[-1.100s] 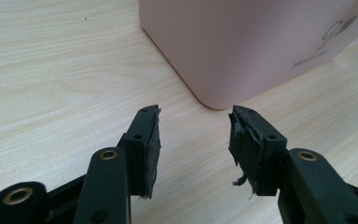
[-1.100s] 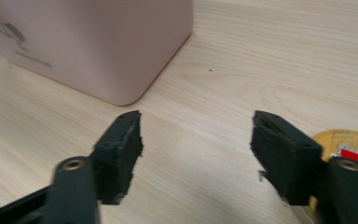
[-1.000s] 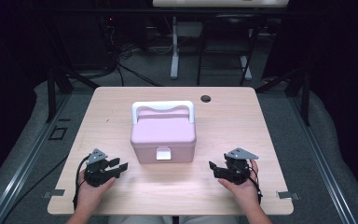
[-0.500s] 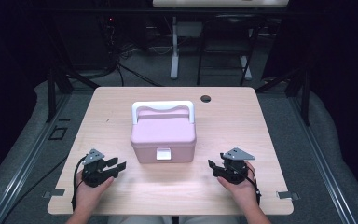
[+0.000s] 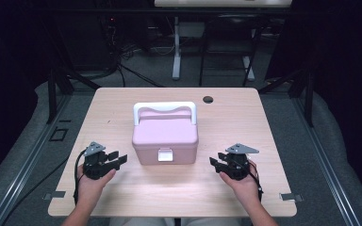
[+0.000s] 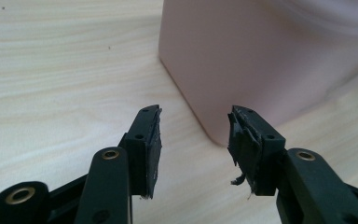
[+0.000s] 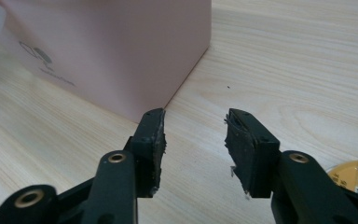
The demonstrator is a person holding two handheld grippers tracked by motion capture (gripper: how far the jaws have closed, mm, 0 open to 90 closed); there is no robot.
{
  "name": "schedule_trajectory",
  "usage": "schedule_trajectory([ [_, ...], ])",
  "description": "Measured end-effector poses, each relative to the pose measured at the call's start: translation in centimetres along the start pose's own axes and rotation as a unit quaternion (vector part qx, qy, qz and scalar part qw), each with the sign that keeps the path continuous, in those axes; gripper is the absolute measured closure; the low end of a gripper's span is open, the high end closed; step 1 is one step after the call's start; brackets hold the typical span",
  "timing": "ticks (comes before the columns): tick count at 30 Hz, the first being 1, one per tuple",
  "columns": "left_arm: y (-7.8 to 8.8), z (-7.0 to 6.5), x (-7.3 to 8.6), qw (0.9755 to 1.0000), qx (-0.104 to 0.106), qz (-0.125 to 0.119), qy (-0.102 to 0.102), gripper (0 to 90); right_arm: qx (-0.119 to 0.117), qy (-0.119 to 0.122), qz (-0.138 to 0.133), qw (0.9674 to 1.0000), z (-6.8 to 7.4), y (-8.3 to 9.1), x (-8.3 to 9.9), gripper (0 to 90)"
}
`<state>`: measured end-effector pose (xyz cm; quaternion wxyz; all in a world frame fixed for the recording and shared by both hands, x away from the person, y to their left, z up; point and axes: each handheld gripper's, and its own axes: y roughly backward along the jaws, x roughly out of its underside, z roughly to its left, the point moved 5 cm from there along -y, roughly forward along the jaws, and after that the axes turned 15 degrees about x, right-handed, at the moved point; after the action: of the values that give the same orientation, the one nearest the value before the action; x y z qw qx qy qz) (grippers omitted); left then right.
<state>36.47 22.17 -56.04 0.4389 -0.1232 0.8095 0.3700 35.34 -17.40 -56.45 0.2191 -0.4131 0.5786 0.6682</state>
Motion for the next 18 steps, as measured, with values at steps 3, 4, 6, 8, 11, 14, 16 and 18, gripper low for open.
schedule_trajectory([
  [3, -0.3, 0.0, -0.9, 0.9999, -0.002, -0.011, -0.001, 53.5, 0.001, 0.005, 0.002, 1.0, 0.1, -0.3, -0.3, 58.2],
  [4, -0.4, 0.0, -1.2, 0.9999, -0.003, -0.014, 0.0, 53.6, 0.004, 0.005, 0.002, 1.0, 0.2, -0.6, -0.6, 58.4],
  [6, -0.7, 0.2, -1.8, 0.9998, -0.005, -0.017, 0.005, 52.8, 0.008, 0.004, 0.002, 1.0, 0.1, -0.9, -0.9, 60.0],
  [8, -1.2, 0.3, -2.1, 0.9998, -0.011, -0.016, 0.005, 52.8, 0.01, -0.005, 0.001, 0.9999, 0.0, -1.4, -1.3, 61.9],
  [11, -1.7, 0.5, -2.3, 0.9998, -0.014, -0.015, 0.001, 54.3, 0.013, -0.01, -0.002, 0.9999, -0.1, -2.0, -1.8, 65.4],
  [14, -2.0, 1.0, -2.4, 0.9998, -0.011, -0.018, 0.004, 57.4, 0.007, -0.018, 0.0, 0.9998, -0.1, -2.8, -2.2, 67.7],
  [16, -2.3, 1.2, -2.4, 0.9998, -0.007, -0.02, 0.005, 59.8, 0.003, -0.022, -0.001, 0.9997, 0.1, -3.3, -2.6, 68.5],
  [18, -2.6, 1.3, -2.4, 0.9998, -0.005, -0.021, 0.001, 60.4, 0.004, -0.023, -0.003, 0.9997, 0.3, -3.7, -3.0, 68.5],
])
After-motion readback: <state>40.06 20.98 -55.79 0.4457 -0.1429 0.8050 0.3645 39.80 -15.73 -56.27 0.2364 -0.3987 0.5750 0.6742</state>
